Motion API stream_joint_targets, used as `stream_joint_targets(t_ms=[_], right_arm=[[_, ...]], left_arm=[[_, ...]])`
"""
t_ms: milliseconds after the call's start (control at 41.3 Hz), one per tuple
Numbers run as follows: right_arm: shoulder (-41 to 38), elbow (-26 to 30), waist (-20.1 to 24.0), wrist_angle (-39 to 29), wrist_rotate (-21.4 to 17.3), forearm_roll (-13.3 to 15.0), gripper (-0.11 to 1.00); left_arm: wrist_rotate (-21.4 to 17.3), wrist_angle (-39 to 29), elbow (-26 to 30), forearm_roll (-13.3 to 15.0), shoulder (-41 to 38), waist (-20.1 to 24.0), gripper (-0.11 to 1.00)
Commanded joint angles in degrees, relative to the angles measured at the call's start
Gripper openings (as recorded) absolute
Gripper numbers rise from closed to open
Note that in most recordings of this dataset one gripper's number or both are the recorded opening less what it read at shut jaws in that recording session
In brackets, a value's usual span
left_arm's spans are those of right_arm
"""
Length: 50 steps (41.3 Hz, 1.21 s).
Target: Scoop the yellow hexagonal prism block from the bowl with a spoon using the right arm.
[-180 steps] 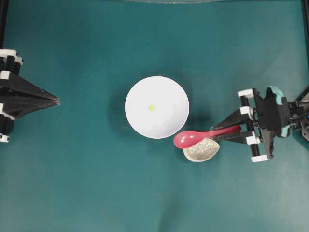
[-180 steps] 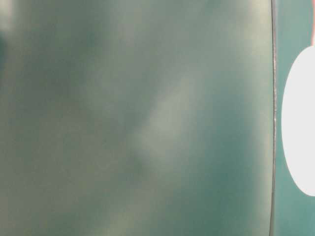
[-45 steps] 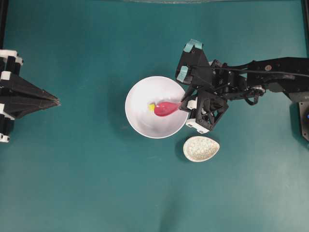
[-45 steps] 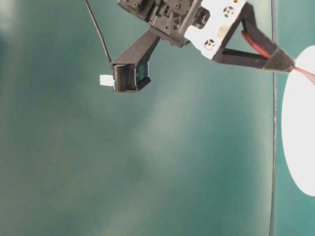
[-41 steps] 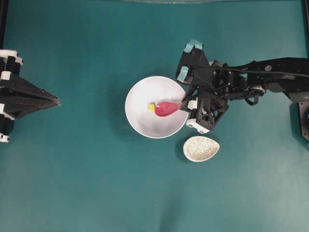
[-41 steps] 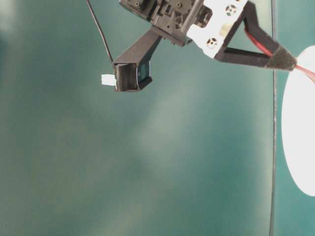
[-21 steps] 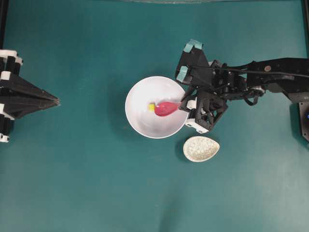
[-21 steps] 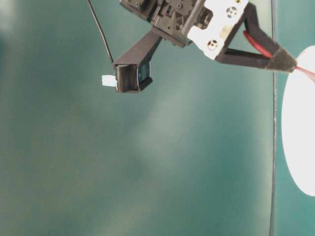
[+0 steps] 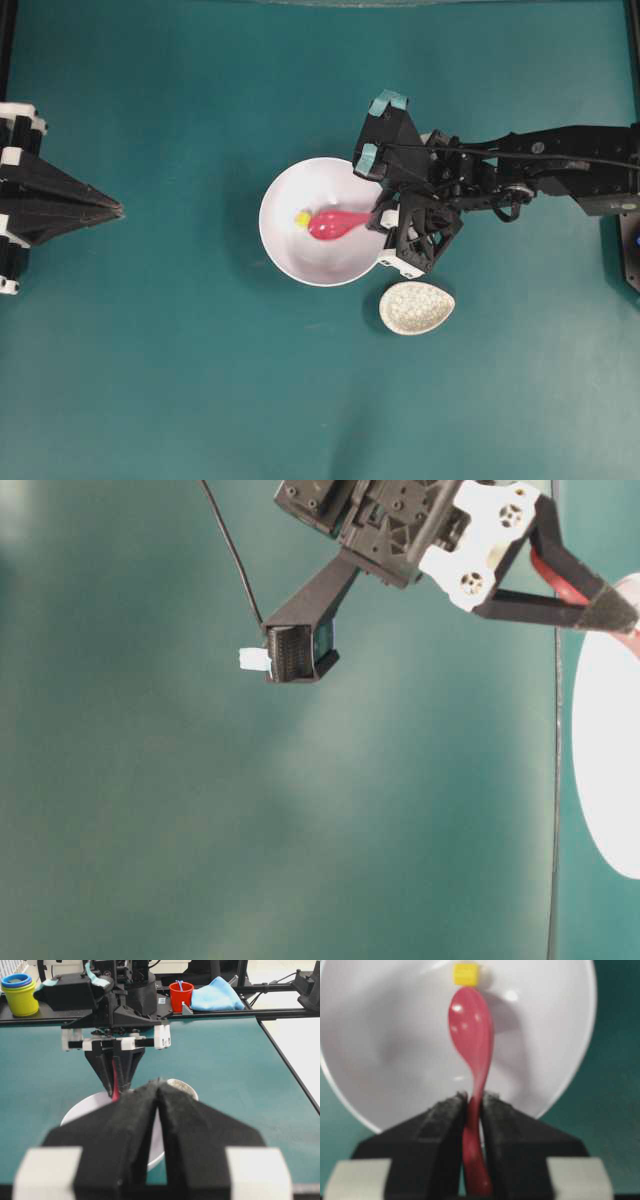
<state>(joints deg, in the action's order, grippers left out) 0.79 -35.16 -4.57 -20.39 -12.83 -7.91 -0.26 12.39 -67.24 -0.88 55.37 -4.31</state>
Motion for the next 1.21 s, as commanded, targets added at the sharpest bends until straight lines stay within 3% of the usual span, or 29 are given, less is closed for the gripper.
stream_joint_targets(t_ms=[0, 412, 654, 776, 1188], right_arm=[[0.8, 0.5, -0.1, 1.0, 0.2, 0.2, 0.15], [1.3, 1.4, -0.1, 2.0, 1.1, 0.5, 0.13], [7.9, 2.5, -0.1, 0.2, 1.3, 6.0, 0.13], [11.3, 1.6, 0.0, 0.1, 1.3, 7.3, 0.13], [21.7, -5.0, 2.5, -1.1, 0.7, 7.3, 0.13]], left_arm=[[0.0, 0.2, 1.4, -0.2, -0.2, -0.1, 0.07], [0.0, 0.2, 1.4, -0.2, -0.3, -0.1, 0.07], [0.0, 0.2, 1.4, -0.2, -0.2, -0.1, 0.07], [0.0, 0.2, 1.4, -0.2, -0.2, -0.1, 0.07], [0.0, -0.1, 1.4, -0.2, -0.3, -0.1, 0.07]])
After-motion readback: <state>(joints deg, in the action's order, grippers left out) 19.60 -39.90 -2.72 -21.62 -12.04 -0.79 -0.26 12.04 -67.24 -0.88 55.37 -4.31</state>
